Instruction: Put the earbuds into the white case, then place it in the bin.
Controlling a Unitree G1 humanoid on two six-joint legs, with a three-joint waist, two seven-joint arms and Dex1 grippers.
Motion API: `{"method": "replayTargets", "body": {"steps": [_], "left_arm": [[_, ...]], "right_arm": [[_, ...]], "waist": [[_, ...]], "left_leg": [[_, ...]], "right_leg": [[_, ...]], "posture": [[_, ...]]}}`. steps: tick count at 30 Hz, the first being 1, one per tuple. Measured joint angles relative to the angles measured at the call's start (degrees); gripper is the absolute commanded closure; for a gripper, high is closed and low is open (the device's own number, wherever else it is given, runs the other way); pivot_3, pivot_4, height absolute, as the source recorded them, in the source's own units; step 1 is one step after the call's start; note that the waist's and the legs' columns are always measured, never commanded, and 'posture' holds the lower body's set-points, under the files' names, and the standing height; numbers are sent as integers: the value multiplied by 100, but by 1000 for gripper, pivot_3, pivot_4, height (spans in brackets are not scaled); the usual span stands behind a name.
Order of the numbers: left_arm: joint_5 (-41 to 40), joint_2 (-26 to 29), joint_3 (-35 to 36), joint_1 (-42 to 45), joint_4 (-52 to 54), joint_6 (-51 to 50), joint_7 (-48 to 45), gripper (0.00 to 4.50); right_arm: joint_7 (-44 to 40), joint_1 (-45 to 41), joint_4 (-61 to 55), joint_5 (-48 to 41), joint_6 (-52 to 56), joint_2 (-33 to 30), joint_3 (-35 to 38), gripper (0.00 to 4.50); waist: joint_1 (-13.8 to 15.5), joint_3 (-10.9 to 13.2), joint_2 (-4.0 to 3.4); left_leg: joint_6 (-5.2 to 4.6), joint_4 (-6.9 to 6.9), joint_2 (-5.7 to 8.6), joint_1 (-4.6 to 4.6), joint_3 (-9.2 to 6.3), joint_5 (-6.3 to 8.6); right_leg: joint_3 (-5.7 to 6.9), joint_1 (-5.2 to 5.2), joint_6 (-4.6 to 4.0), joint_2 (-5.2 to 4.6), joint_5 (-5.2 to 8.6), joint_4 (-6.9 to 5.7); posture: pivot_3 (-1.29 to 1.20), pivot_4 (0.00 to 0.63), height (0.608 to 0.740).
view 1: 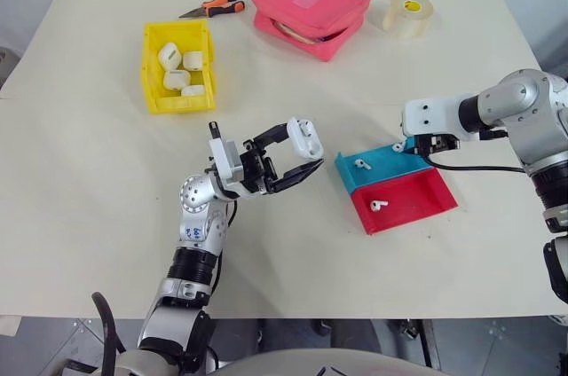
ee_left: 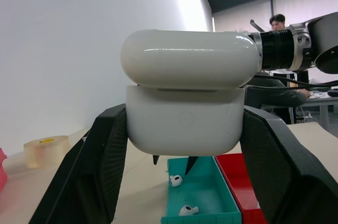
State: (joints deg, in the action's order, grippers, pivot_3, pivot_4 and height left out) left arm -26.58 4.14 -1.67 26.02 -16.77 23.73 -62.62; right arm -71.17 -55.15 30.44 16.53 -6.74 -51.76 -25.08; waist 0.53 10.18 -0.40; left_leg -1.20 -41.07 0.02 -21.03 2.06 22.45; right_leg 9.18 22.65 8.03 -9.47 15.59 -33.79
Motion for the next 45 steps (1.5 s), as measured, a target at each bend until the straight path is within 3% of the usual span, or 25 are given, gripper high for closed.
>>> {"method": "replayTargets", "body": {"steps": [7, 18, 21, 26, 31, 39, 45], "left_arm": [[3, 8, 1, -14, 11, 0, 54, 1712], [12, 9, -1, -48, 16, 1, 125, 1712], [12, 13, -1, -48, 16, 2, 127, 1712], [18, 12, -2, -47, 16, 5, 131, 1712], [25, 12, -2, -47, 16, 7, 142, 1712], [37, 9, 0, -46, 15, 16, 166, 1712], [28, 66, -26, -43, 17, -19, 65, 1712]], "right_arm": [[161, -296, 753, 506, -842, 192, -141, 1683], [-4, -396, 943, 536, -1057, 330, -131, 1683], [-85, -396, 943, 535, -1076, 330, -131, 2304], [-215, -395, 944, 530, -1069, 340, -131, 3902], [-251, -394, 944, 514, -1020, 372, -124, 3899], [-416, -307, 685, 137, -280, 438, 286, 3899], [-575, 563, -1249, -1235, 2028, 415, 1527, 3899]], "waist": [[-1, 0, 0], [-21, 0, -1], [-30, 0, -1], [-52, 0, -1], [-54, 0, -1], [-52, 0, -2], [-1, 0, -2]], "left_leg": [[0, -1, -1, -1, -1, 0], [0, 0, -2, -1, -1, 0], [0, -1, -2, -1, -1, 0], [0, 0, -2, -1, -1, 0], [0, 0, -2, -1, -1, 0], [0, -1, -3, -2, -2, 0], [0, -3, -2, -6, -8, 0]], "right_leg": [[0, 0, 0, 0, 0, 0], [1, 0, 0, 0, 0, 0], [1, 0, 0, 0, 0, 0], [1, 0, 0, 0, 0, 0], [1, 0, 0, 0, 0, 0], [1, 0, 0, 0, 0, -1], [5, 0, 0, 0, 0, -1]], "posture": [[0, 150, 740], [0, 150, 740], [0, 150, 740], [0, 150, 740], [0, 150, 740], [0, 150, 740], [0, 150, 740]]}}
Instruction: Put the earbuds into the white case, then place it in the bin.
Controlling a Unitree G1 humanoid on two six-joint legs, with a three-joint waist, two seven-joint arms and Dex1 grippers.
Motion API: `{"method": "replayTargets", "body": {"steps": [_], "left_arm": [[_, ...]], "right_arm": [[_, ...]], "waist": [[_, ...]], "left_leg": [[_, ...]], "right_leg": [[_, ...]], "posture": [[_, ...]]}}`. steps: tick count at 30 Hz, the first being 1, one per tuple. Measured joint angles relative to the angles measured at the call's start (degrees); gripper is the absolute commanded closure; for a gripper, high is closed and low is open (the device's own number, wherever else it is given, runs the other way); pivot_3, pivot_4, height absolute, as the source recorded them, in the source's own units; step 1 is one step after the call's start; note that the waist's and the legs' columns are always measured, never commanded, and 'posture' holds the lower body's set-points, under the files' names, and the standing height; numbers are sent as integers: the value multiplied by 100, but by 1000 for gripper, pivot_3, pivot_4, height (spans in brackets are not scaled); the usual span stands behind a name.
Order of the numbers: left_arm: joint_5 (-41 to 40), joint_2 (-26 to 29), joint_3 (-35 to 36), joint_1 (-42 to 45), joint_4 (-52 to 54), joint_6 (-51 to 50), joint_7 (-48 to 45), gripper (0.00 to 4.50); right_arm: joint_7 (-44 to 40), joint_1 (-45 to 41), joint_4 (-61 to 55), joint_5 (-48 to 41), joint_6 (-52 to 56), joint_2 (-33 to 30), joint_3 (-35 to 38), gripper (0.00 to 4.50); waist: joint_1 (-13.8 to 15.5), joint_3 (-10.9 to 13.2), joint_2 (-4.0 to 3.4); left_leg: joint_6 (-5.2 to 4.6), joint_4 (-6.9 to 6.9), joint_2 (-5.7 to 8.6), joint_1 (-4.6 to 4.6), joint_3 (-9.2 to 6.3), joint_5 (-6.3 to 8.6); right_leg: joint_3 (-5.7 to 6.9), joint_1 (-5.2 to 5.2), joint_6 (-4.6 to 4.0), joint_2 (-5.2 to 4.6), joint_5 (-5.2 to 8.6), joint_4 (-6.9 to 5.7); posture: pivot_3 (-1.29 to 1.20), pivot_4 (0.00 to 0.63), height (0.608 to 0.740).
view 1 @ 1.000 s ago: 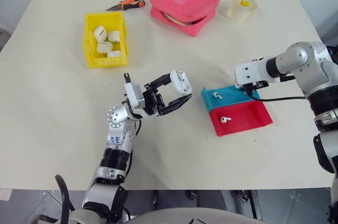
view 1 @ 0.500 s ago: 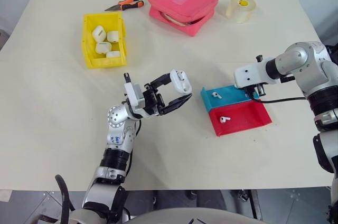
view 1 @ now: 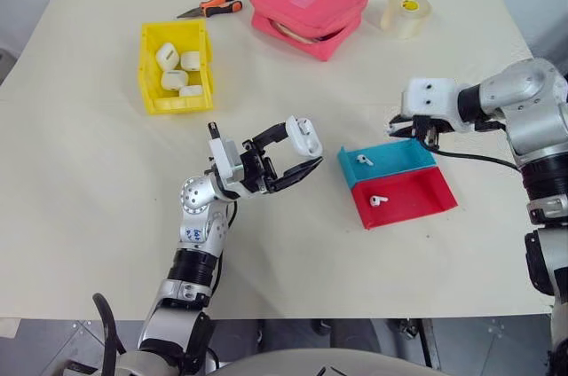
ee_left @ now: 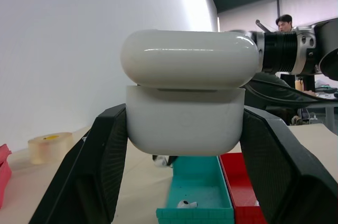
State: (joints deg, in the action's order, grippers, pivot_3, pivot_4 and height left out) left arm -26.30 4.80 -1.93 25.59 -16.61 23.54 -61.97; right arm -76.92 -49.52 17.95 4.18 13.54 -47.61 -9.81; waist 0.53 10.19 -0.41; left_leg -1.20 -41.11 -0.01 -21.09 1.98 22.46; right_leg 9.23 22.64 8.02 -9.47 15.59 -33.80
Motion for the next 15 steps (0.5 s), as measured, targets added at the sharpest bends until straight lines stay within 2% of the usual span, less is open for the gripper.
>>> {"method": "replayTargets", "body": {"steps": [4, 8, 15], "left_arm": [[-43, 152, -52, 15, -33, -165, -325, 1712], [-70, 282, -90, 130, -307, -299, -800, 1712], [-155, 279, -94, 693, -887, -469, -1569, 1712]], "right_arm": [[289, 1011, -1761, -1099, 1779, 58, 1008, 3899], [908, 1779, -3777, -2680, 4027, 444, 2176, 3899], [2784, 1882, -5631, -4829, 6695, 2304, 3826, 3899]], "waist": [[78, 0, 0], [97, 0, 0], [95, -2, -3]], "left_leg": [[0, -6, 2, -1, 2, 0], [0, -10, 2, 1, -1, 0], [1, -9, 7, 4, -1, 1]], "right_leg": [[-4, 0, 0, 0, 0, -2], [-7, -1, 0, 0, 0, -6], [-10, -1, -1, 0, -1, -10]], "posture": [[0, 150, 740], [0, 150, 740], [0, 150, 740]]}}
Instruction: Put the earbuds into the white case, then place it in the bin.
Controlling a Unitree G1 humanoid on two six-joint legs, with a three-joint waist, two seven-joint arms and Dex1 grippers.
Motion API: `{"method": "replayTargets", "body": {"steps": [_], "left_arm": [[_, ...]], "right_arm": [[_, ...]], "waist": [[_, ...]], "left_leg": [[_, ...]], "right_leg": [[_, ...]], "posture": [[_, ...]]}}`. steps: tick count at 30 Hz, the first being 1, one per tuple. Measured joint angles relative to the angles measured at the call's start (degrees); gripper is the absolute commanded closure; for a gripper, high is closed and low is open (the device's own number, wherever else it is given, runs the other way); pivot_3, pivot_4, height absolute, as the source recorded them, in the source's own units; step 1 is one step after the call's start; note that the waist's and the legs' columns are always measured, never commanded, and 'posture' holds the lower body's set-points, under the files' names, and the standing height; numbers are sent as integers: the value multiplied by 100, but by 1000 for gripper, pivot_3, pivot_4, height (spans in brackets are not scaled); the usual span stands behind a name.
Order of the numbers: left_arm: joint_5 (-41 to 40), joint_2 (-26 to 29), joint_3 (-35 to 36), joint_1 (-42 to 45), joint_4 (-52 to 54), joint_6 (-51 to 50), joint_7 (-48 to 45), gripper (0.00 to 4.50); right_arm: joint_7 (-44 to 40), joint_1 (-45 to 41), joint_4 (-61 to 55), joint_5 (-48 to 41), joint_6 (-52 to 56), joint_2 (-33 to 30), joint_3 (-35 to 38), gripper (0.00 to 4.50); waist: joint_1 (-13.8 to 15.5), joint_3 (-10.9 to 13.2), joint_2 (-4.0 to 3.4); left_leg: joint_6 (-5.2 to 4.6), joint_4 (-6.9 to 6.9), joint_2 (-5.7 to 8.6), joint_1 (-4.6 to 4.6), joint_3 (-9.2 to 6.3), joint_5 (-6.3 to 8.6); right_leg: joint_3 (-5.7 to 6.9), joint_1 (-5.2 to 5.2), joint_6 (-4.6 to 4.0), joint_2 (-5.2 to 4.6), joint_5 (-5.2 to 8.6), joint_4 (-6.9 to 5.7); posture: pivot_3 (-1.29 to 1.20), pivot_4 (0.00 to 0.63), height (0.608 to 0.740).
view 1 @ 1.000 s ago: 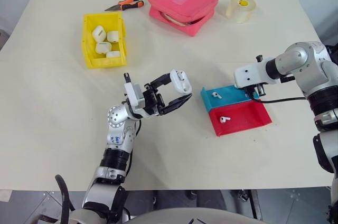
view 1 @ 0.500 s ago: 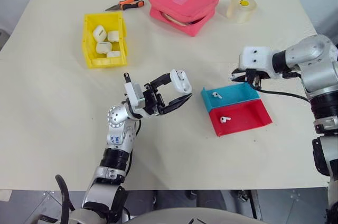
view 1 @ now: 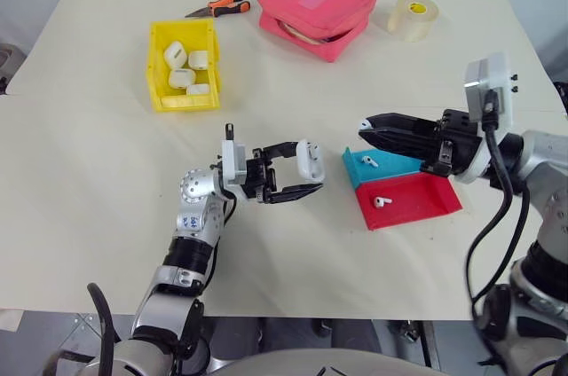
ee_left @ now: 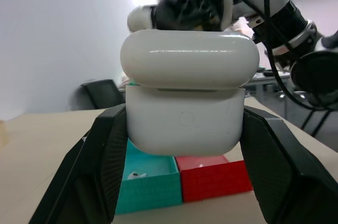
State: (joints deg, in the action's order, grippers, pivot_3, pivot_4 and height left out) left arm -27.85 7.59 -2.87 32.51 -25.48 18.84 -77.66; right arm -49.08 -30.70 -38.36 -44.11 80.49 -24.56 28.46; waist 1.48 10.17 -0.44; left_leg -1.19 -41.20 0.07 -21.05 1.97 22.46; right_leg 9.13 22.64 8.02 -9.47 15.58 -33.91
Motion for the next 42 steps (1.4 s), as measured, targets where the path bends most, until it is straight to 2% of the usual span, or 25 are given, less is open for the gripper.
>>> {"method": "replayTargets", "body": {"steps": [4, 7, 14, 20, 30, 42], "left_arm": [[-11, -78, 15, 241, -235, -59, -250, 1712], [-27, -137, 31, 374, -254, -122, -333, 1712], [-93, -190, 77, 446, -246, -293, -414, 1712], [-101, -203, 99, 467, -210, -385, -412, 1712], [-57, -199, 119, 428, -159, -487, -374, 1712], [52, -207, 139, 318, -151, -418, -321, 1712]], "right_arm": [[875, 203, -575, -641, 653, 847, 309, 3899], [1379, 418, -833, -1009, 762, 1164, 333, 3899], [2212, 767, -883, -1668, 527, 1219, 196, 3899], [2556, 1038, -863, -2086, 6, 684, -131, 3899], [2552, 1534, -829, -1948, -1319, -350, -962, 3899], [2375, 1249, -506, -1793, -1942, -1277, -1682, 3899]], "waist": [[-2, -1, -3], [-18, -2, -3], [-28, -2, -4], [-24, -2, -3], [-14, -2, -3], [-10, -2, -2]], "left_leg": [[0, 4, 1, 1, -1, 0], [0, 5, 3, 4, 3, 0], [0, 11, 3, 10, 7, 0], [0, 12, 3, 10, 7, 0], [-1, 12, 3, 10, 8, 0], [-1, 11, 1, 8, 8, 0]], "right_leg": [[2, 1, 0, 0, 0, -1], [-3, 1, 0, 0, 0, -1], [-5, 1, 0, 0, 0, -1], [-6, 1, 0, 0, 0, 1], [-6, 0, 0, 0, 0, 2], [-4, 0, 0, 0, 0, 3]], "posture": [[0, 150, 740], [0, 150, 740], [0, 150, 740], [0, 150, 740], [0, 150, 740], [0, 150, 740]]}}
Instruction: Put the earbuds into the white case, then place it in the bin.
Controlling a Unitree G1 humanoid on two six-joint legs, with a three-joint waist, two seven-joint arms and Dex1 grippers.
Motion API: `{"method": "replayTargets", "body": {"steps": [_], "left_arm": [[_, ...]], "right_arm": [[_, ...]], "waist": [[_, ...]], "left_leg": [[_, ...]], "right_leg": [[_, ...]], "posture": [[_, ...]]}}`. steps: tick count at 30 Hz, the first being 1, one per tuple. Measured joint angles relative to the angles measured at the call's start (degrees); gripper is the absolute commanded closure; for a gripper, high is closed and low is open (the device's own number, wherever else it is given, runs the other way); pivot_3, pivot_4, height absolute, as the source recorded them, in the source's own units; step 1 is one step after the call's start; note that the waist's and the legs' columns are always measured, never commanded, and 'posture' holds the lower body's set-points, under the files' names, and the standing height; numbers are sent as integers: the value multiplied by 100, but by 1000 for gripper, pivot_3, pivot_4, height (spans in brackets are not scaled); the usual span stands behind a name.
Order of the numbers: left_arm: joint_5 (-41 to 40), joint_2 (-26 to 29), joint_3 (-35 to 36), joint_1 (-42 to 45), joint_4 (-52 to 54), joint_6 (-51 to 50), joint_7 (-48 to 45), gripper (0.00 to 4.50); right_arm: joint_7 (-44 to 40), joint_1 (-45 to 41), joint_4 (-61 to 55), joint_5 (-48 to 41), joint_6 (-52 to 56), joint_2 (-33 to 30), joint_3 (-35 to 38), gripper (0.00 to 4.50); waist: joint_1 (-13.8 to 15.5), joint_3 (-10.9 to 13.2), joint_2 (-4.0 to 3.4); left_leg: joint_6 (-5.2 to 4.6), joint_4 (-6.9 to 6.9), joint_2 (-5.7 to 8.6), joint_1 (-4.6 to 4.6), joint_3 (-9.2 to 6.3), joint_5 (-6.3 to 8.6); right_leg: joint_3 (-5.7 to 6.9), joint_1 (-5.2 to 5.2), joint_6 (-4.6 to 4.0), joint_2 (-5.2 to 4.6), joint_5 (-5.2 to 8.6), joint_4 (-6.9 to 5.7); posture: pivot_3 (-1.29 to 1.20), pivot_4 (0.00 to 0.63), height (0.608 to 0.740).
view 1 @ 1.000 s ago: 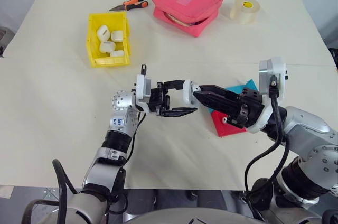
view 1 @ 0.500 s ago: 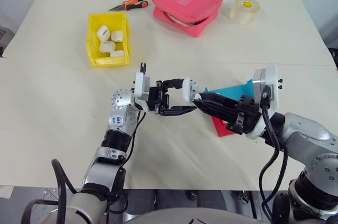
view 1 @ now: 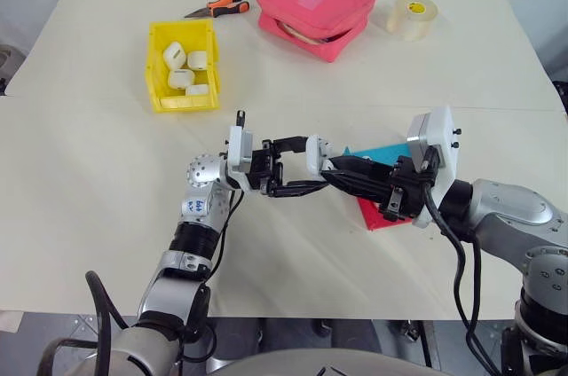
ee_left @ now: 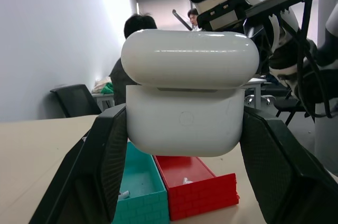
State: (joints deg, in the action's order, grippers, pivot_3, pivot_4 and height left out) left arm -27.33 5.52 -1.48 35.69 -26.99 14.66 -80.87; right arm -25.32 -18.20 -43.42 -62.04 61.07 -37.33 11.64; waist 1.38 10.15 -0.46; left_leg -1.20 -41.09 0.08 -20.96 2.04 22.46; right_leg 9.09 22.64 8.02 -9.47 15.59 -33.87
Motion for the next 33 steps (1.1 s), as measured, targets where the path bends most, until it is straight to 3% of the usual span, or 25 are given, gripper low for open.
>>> {"method": "replayTargets", "body": {"steps": [7, 12, 33], "left_arm": [[59, -16, 0, 0, -9, 57, -3, 1712], [72, -38, 32, 1, -80, 87, 26, 1712], [24, -245, 163, 118, -107, 180, 237, 1712]], "right_arm": [[-95, -130, 107, 11, -150, -329, -217, 3899], [-177, -179, 125, 37, -279, -479, -334, 2290], [-265, -435, 575, 93, -330, -1338, -185, 2290]], "waist": [[1, 0, 0], [0, 1, 1], [12, 2, 4]], "left_leg": [[0, 0, 0, -1, 0, 0], [0, 0, -1, -1, 0, 0], [-1, -3, -2, -8, -2, 0]], "right_leg": [[0, 0, 0, 0, 0, 0], [1, 0, 0, 0, 0, 1], [4, 0, 0, 0, 0, 4]], "posture": [[0, 150, 740], [0, 150, 740], [0, 150, 740]]}}
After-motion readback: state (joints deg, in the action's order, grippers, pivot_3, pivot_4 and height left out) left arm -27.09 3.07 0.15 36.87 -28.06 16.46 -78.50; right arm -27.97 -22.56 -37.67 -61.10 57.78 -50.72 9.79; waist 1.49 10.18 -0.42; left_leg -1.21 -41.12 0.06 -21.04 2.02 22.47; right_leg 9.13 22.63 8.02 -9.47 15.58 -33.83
